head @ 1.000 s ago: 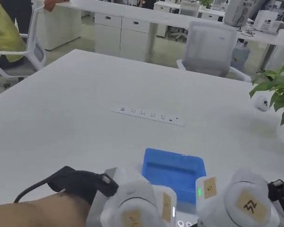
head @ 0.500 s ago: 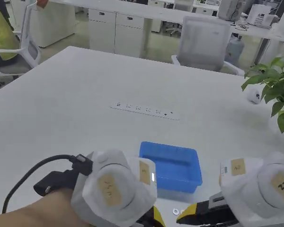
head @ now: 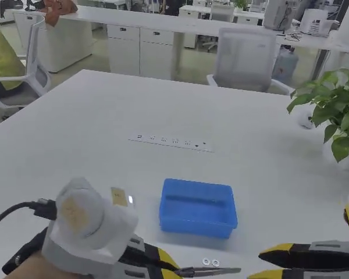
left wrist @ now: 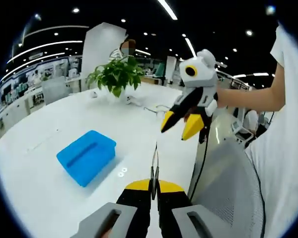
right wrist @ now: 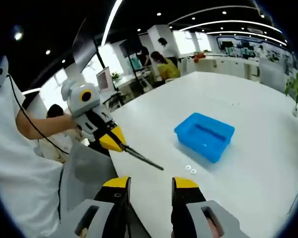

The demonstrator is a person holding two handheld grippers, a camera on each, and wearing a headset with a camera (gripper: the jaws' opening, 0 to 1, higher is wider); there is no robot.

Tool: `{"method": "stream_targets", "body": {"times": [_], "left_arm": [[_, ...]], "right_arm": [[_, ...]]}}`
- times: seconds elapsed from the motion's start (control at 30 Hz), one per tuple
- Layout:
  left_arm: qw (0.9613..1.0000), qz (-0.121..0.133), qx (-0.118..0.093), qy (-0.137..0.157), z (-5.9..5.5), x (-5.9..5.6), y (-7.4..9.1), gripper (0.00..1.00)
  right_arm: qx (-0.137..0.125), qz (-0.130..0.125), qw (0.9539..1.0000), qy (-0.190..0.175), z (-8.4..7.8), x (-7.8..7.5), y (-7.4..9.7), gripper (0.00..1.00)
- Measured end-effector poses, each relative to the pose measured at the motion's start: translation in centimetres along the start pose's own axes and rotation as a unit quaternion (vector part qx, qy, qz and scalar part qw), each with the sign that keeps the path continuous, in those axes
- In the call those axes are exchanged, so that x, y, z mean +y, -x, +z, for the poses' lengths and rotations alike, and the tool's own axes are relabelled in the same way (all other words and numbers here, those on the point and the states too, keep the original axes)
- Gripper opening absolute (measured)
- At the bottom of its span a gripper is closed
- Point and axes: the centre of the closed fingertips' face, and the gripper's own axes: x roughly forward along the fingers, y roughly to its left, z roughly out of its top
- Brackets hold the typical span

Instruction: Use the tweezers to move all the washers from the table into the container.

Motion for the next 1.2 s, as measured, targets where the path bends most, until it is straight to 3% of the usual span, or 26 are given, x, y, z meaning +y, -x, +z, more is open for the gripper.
{"method": "stream_targets", "body": {"times": [0.07, 0.13, 0.27, 0.33, 0.43, 0.5, 0.57, 0.63, 0.7, 0.77, 0.8, 0.9, 0.93, 1.0, 1.1, 1.2], "left_arm": [[0.9993, 0.002, -0.029, 0.023, 1.3, -0.4, -0.2, 0.00], [0.9981, -0.009, -0.044, 0.043, 2.1, -1.3, -0.7, 0.00], [0.9982, -0.012, -0.043, 0.041, 2.5, -2.3, -1.7, 0.00], [0.9982, -0.011, -0.041, 0.043, 2.3, -2.5, -2.2, 0.00], [0.9980, -0.014, -0.040, 0.047, 2.3, -2.5, -2.6, 0.00], [0.9982, -0.016, -0.040, 0.041, 2.5, -2.8, -2.9, 0.00], [0.9985, -0.028, -0.035, 0.033, 2.6, -3.2, -3.2, 0.00], [0.9980, -0.056, -0.028, 0.007, 2.6, -4.1, -3.4, 0.00], [0.9955, -0.089, -0.032, 0.006, 2.8, -4.8, -3.3, 0.00], [0.9930, -0.114, -0.019, 0.024, 2.4, -4.8, -2.9, 0.00], [0.9924, -0.118, -0.025, 0.027, 2.5, -4.3, -2.7, 0.00], [0.9859, -0.150, -0.046, 0.059, 3.3, -3.9, -1.8, 0.00], [0.9869, -0.145, -0.046, 0.052, 3.3, -3.4, -1.7, 0.00], [0.9872, -0.148, -0.043, 0.040, 3.2, -3.0, -1.4, 0.00], [0.9802, -0.179, -0.059, 0.060, 3.3, -2.7, -0.8, 0.00], [0.9740, -0.193, -0.084, 0.085, 3.8, -2.5, -0.2, 0.00]], "right_arm": [[0.003, 0.001, 1.0000, 0.008, -0.6, 0.0, -0.5, 0.27], [-0.036, 0.044, 0.9979, -0.032, 0.4, 1.1, -0.9, 0.26], [-0.079, 0.054, 0.9947, -0.038, 2.3, 0.7, -0.6, 0.27], [-0.093, 0.078, 0.9920, -0.035, 3.0, 1.2, -0.2, 0.24], [-0.105, 0.085, 0.9904, -0.029, 3.6, 0.9, 0.3, 0.16], [-0.113, 0.101, 0.9883, -0.022, 4.4, 1.6, 0.6, 0.15], [-0.121, 0.113, 0.9862, -0.007, 5.2, 2.5, 0.7, 0.14], [-0.117, 0.129, 0.9847, 0.002, 5.7, 3.2, 0.6, 0.13], [-0.101, 0.140, 0.9842, 0.039, 5.8, 3.9, 0.2, 0.11], [-0.090, 0.146, 0.9839, 0.049, 6.0, 4.5, -0.3, 0.09], [-0.089, 0.149, 0.9834, 0.054, 6.1, 4.7, -0.4, 0.08], [-0.076, 0.159, 0.9822, 0.064, 6.2, 5.5, -1.1, 0.07], [-0.071, 0.162, 0.9818, 0.069, 6.3, 5.7, -1.5, 0.07], [-0.076, 0.162, 0.9817, 0.064, 6.9, 5.6, -1.9, 0.05], [-0.082, 0.160, 0.9826, 0.048, 7.8, 5.5, -2.3, 0.05], [-0.098, 0.158, 0.9820, 0.032, 8.7, 5.6, -2.4, 0.04]]}}
